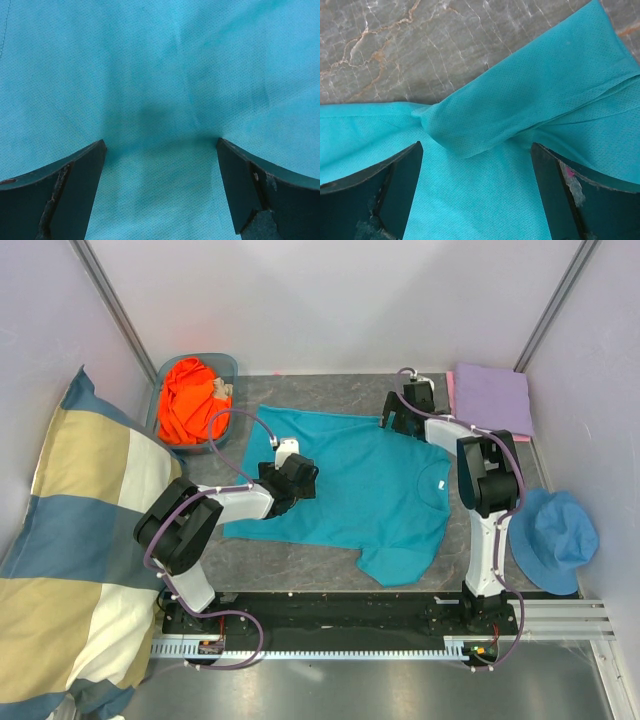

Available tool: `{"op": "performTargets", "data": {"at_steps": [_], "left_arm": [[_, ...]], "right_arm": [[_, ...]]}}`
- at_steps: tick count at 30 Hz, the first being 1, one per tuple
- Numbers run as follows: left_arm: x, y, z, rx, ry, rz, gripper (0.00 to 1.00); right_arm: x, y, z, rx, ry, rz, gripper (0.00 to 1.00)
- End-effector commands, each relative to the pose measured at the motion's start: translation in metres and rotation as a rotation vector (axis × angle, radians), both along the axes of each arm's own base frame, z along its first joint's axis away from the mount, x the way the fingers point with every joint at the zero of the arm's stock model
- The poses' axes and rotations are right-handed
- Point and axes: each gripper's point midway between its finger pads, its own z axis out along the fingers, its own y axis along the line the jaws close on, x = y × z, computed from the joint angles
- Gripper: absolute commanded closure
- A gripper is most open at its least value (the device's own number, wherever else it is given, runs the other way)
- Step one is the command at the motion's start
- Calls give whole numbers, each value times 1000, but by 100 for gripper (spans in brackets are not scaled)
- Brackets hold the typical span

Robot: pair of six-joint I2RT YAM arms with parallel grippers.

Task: Fold and stack the t-shirts
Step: Flatten out the tshirt

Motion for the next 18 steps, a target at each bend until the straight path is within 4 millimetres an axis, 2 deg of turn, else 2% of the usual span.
{"op": "performTargets", "data": {"at_steps": [1, 18], "left_arm": [[-25, 14, -27, 50, 103, 19, 0], [-26, 16, -28, 57, 104, 25, 0]], "right_arm": [[13, 4, -1, 23, -10, 5, 2], [25, 10, 21, 38, -69, 32, 2]]}}
